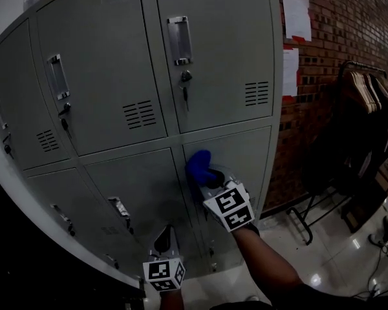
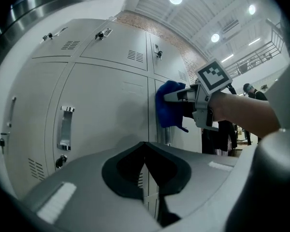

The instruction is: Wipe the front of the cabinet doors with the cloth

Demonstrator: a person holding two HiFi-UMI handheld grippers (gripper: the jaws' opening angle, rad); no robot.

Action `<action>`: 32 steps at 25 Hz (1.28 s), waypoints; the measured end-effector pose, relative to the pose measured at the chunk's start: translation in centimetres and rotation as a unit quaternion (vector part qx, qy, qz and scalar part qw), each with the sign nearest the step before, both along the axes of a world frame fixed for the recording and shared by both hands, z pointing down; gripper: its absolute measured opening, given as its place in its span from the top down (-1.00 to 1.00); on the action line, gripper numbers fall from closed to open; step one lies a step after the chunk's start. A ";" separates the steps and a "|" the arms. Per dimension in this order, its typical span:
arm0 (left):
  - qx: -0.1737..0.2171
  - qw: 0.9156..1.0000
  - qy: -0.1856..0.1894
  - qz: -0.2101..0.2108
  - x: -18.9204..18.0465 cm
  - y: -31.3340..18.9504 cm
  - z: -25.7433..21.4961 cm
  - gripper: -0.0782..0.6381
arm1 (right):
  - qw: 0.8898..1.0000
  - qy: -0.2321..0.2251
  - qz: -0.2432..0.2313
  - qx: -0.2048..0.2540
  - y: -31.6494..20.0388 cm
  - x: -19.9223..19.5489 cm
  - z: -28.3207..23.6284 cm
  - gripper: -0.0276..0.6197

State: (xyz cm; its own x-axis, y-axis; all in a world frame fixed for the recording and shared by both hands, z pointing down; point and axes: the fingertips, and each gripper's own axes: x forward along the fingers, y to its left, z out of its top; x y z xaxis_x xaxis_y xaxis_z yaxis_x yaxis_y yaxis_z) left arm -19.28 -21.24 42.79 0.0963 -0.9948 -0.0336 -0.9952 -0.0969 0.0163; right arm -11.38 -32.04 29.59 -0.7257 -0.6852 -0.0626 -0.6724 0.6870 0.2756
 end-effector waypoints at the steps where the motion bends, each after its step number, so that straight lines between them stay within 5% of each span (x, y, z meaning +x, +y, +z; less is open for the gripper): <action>1: 0.000 1.000 0.000 -0.002 -0.2 0.0 0.0 0.75 | 1.000 0.002 0.001 0.002 -0.1 -0.2 -0.1 0.74; 32: -0.009 0.999 -0.008 0.040 5.3 -2.8 0.7 0.75 | 0.992 -0.001 0.128 -0.016 -5.1 15.9 1.9 0.74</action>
State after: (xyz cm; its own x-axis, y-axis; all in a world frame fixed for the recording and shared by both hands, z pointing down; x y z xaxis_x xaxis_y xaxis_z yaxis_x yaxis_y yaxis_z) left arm -13.97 -24.06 43.47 0.1764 -0.9842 -0.0142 -0.9843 -0.1765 0.0020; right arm 4.57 -37.16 31.48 -0.5274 -0.8487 -0.0392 -0.8267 0.5020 0.2543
